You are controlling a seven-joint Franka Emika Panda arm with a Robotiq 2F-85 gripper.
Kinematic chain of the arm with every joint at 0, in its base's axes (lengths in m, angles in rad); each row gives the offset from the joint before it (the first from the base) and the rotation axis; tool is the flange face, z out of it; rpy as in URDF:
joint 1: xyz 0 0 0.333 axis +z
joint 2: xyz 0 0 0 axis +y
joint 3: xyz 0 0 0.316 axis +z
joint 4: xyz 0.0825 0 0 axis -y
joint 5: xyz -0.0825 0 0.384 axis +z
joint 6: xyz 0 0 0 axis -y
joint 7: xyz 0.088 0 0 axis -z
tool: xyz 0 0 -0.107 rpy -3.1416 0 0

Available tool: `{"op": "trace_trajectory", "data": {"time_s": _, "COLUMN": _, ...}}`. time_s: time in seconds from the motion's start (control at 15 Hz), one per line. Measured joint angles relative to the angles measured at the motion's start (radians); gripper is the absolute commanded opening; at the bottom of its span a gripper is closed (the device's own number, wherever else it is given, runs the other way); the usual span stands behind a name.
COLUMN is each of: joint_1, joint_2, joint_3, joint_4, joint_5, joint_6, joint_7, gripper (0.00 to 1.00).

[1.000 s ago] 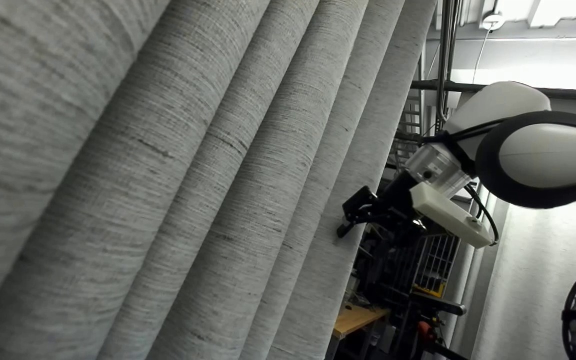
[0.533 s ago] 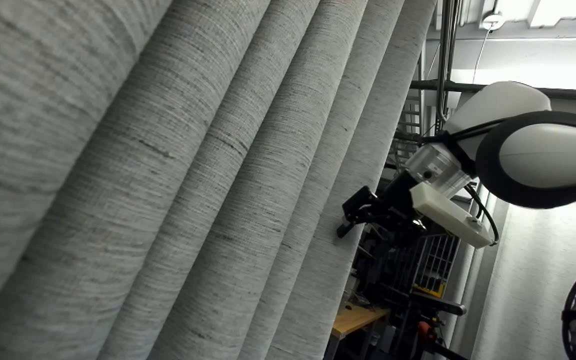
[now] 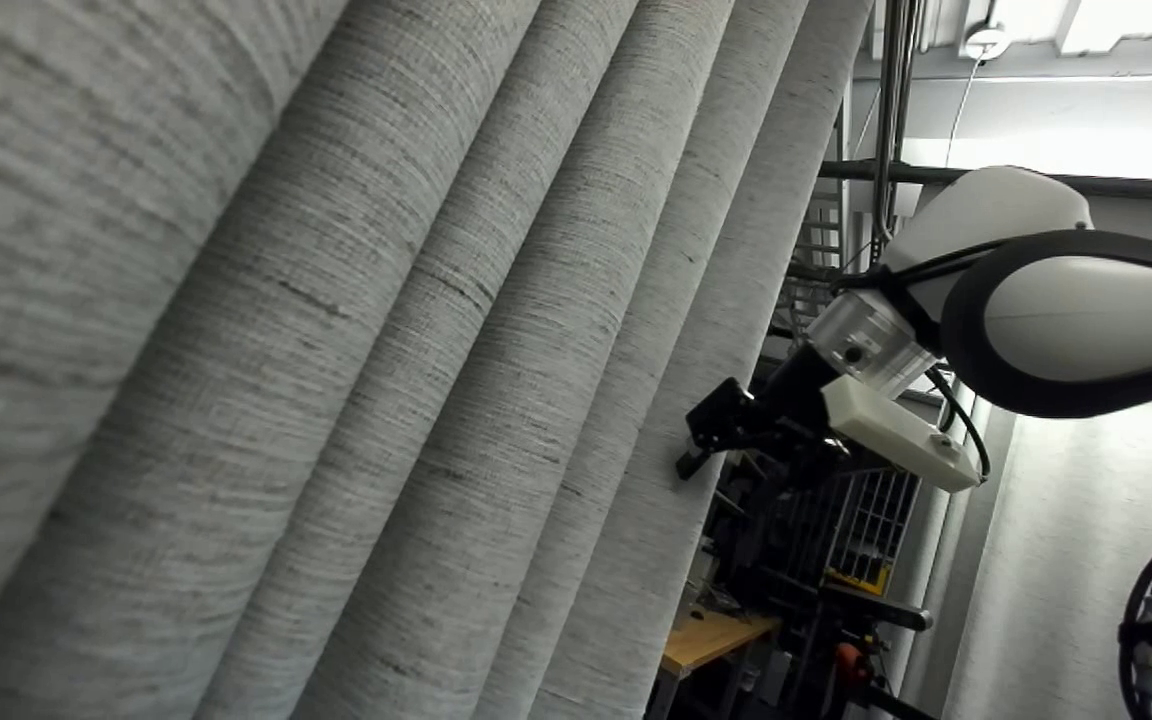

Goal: Move the curtain to the left

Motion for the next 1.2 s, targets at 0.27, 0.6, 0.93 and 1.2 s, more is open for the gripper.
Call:
{"op": "trace_trajectory", "data": {"time_s": 0.27, "joint_1": -0.010, "joint_2": 0.000, "joint_3": -0.022, "joint_4": 0.027, "joint_5": -0.027, "joint_6": 0.004, "joint_7": -0.101, "gripper": 1.00}}
{"op": "trace_trajectory", "data": {"time_s": 0.6, "joint_1": 0.017, "joint_2": 0.000, "joint_3": -0.098, "joint_4": 0.059, "joint_5": -0.026, "joint_6": 0.096, "joint_7": -0.255, "gripper": 1.00}}
{"op": "trace_trajectory", "data": {"time_s": 0.93, "joint_1": -0.007, "joint_2": 0.003, "joint_3": -0.126, "joint_4": 0.098, "joint_5": -0.035, "joint_6": 0.188, "joint_7": -0.310, "gripper": 1.00}}
{"op": "trace_trajectory", "data": {"time_s": 1.2, "joint_1": -0.028, "joint_2": 0.027, "joint_3": -0.127, "joint_4": 0.130, "joint_5": -0.040, "joint_6": 0.226, "joint_7": -0.335, "gripper": 1.00}}
